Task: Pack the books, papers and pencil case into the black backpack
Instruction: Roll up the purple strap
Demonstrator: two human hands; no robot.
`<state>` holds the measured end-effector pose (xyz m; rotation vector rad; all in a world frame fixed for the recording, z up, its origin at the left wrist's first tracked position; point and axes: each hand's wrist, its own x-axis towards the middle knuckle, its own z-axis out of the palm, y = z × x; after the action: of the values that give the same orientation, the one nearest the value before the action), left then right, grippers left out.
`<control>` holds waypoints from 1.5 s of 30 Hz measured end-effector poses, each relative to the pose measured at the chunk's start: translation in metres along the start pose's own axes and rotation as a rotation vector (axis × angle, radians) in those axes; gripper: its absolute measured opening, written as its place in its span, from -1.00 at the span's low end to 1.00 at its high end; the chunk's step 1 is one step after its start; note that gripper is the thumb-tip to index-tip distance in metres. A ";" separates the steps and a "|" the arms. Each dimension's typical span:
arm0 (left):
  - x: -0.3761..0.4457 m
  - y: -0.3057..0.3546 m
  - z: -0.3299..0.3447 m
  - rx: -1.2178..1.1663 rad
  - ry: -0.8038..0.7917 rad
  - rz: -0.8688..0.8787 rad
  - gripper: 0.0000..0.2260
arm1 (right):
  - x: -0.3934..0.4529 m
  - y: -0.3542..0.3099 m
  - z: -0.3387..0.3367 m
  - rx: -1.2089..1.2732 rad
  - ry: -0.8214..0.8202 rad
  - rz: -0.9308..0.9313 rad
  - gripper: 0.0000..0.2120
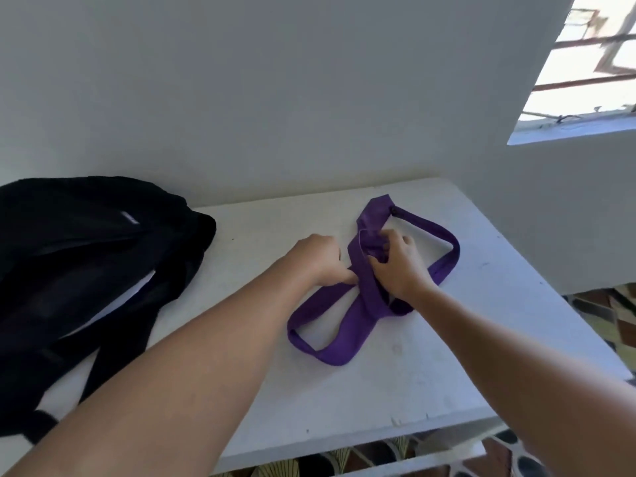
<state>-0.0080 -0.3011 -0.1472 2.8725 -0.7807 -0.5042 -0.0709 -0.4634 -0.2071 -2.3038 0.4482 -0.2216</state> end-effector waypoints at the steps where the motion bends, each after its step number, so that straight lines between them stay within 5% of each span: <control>1: 0.001 0.001 0.000 0.008 -0.002 0.001 -0.50 | 0.000 0.002 0.000 0.039 0.010 0.001 -0.48; 9: -0.005 -0.001 0.009 0.124 -0.017 0.049 -0.46 | 0.002 0.012 -0.006 0.249 0.015 0.069 -0.50; 15: -0.017 -0.013 0.026 0.043 0.147 0.048 -0.90 | 0.000 0.011 -0.004 0.281 0.007 0.099 -0.58; 21: -0.039 -0.089 0.005 0.262 0.317 -0.074 -0.85 | -0.008 -0.013 0.000 0.367 -0.014 0.164 -0.80; 26: -0.050 -0.153 -0.027 0.406 0.223 -0.321 -0.64 | -0.017 -0.051 0.013 0.594 -0.160 0.190 -0.87; 30: -0.037 -0.129 -0.027 -0.047 0.045 -0.207 -0.44 | -0.018 -0.056 0.025 0.473 -0.279 0.190 -0.80; 32: -0.031 -0.104 -0.015 -0.393 0.068 -0.139 -0.46 | -0.017 -0.055 0.026 0.434 -0.285 0.175 -0.79; 37: -0.015 -0.050 0.015 -0.663 0.206 -0.198 -0.40 | -0.014 -0.052 0.023 0.368 -0.342 0.155 -0.69; 42: 0.007 -0.045 0.039 -1.056 0.248 -0.265 -0.85 | -0.015 -0.048 0.026 0.325 -0.411 0.161 -0.67; 45: 0.003 -0.042 0.028 -1.192 0.510 -0.275 -0.87 | -0.012 -0.050 0.022 0.471 -0.382 0.244 -0.76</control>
<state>0.0044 -0.2679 -0.1824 1.8146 0.0570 -0.1318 -0.0625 -0.4115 -0.1866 -1.7568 0.4214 0.2126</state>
